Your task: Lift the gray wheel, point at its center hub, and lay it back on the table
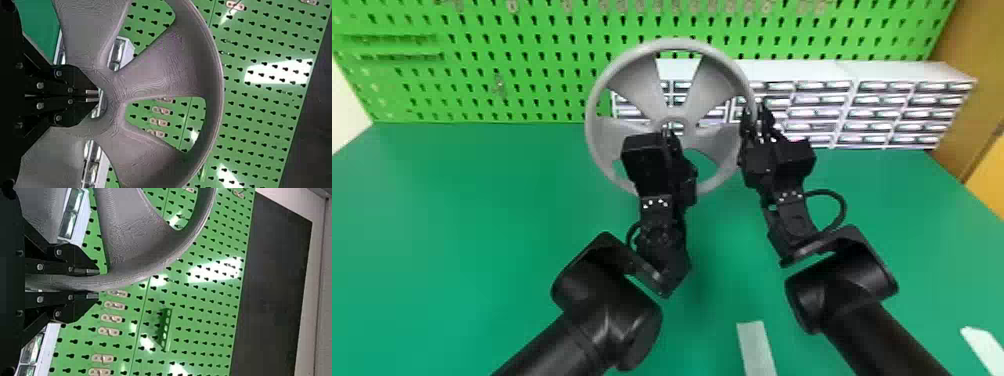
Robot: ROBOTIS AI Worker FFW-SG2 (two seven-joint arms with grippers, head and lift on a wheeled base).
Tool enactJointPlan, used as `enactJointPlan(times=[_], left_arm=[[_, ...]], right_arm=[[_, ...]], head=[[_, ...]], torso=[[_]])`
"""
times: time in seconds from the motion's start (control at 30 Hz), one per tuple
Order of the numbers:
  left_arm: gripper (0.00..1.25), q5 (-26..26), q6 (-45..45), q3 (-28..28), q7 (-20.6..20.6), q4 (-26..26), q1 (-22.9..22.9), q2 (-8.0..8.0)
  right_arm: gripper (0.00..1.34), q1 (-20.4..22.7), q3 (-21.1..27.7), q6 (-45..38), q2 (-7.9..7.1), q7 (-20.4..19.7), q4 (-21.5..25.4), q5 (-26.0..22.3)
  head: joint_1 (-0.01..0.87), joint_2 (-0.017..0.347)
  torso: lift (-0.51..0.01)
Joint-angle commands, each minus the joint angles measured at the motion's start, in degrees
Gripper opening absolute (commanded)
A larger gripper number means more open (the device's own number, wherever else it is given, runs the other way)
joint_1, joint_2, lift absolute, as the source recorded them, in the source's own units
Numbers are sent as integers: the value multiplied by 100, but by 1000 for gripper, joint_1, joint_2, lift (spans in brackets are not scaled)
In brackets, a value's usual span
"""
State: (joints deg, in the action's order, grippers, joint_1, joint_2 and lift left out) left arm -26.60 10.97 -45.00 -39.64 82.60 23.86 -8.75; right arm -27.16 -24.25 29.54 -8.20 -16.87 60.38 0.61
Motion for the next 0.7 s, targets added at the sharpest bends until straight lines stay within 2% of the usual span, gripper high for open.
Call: enactJointPlan(times=[0.0,0.33,0.67], left_arm=[[69,-3,-7,9,0,222,-127,-39],[69,401,-227,264,-114,1022,-646,-171],[69,454,-306,343,-158,1540,-962,-320]], right_arm=[[109,0,8,-36,-15,0,0,0],[109,0,8,-115,-6,0,0,0],[109,-9,61,-212,3,0,-18,0]], head=[[692,48],[692,48],[692,48]], torso=[[-96],[-96],[-96]])
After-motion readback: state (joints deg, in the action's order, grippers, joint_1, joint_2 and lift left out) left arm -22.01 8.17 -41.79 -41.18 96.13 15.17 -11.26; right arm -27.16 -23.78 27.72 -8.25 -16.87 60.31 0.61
